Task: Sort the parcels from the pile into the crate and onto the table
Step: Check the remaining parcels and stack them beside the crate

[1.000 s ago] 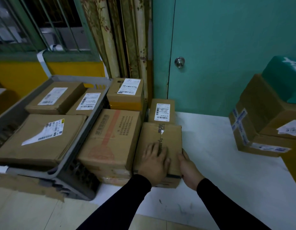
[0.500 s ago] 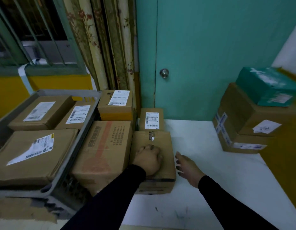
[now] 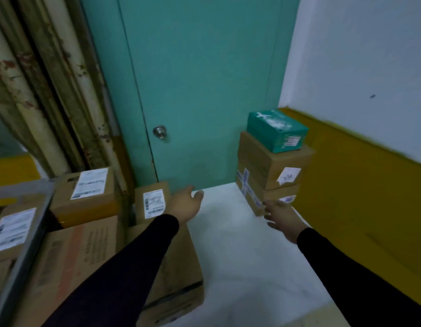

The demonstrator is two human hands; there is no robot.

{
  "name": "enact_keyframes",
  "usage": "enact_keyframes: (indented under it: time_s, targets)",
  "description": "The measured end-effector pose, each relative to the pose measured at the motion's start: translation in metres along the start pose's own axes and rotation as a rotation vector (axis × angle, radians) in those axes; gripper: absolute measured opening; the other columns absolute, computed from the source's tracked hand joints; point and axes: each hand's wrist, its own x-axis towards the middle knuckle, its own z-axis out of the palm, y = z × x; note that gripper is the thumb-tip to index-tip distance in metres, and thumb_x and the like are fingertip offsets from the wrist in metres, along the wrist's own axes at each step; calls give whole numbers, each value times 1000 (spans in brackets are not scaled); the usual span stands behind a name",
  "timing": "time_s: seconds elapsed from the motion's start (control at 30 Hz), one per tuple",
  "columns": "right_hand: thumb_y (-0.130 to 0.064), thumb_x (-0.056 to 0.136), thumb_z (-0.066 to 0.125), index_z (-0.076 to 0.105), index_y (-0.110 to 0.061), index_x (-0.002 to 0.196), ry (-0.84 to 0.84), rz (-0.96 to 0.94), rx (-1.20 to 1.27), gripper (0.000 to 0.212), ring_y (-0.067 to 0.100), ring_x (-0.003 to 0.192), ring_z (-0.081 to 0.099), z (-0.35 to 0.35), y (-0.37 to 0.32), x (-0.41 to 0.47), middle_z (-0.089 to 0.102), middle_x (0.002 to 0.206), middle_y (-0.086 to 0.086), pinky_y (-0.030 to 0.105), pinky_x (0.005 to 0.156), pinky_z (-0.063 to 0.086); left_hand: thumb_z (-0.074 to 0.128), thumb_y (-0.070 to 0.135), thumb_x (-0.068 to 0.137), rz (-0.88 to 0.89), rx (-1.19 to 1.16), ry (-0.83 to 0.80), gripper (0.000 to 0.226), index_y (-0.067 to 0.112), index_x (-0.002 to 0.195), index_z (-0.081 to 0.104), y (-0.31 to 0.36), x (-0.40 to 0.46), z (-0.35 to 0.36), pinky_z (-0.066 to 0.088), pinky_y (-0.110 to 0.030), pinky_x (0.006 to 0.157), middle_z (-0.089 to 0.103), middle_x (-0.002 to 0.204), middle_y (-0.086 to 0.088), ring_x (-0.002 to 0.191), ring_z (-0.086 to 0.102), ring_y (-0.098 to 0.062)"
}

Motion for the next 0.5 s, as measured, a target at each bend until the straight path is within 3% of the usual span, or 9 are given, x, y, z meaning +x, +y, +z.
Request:
enact_keyframes:
  time_s: [0.17, 0.27, 0.37, 0.5]
  targets:
    - [-41, 107, 45, 59, -14, 112, 111, -136, 13, 31, 35, 110, 63, -55, -52, 65, 64, 116, 16, 51, 102, 51, 44, 39, 106, 13, -186, 132, 50, 9, 147, 47, 67, 52, 18, 37, -30, 103, 57, 140, -14, 132, 52, -30]
    - [-44, 106, 48, 59, -18, 106, 170, -226, 58, 28, 28, 103, 62, -98, -84, 116, 62, 100, 5, 54, 101, 52, 46, 39, 105, -6, -280, 160, 51, 7, 146, 48, 115, 97, 40, 38, -33, 108, 56, 143, -15, 132, 51, -29]
    - [-63, 98, 48, 62, -18, 115, 231, -323, 13, 51, 29, 104, 64, -146, -101, 176, 65, 106, 4, 60, 96, 52, 47, 37, 106, -26, -364, 179, 51, 6, 146, 48, 166, 138, 65, 36, -32, 111, 51, 148, -14, 136, 48, -27]
    - [-54, 104, 44, 54, -13, 135, 280, -329, 19, 52, 33, 118, 59, -180, -126, 223, 61, 130, 12, 50, 99, 50, 46, 36, 106, -45, -442, 193, 49, 4, 143, 51, 216, 180, 88, 36, -31, 110, 53, 147, -15, 135, 49, -28]
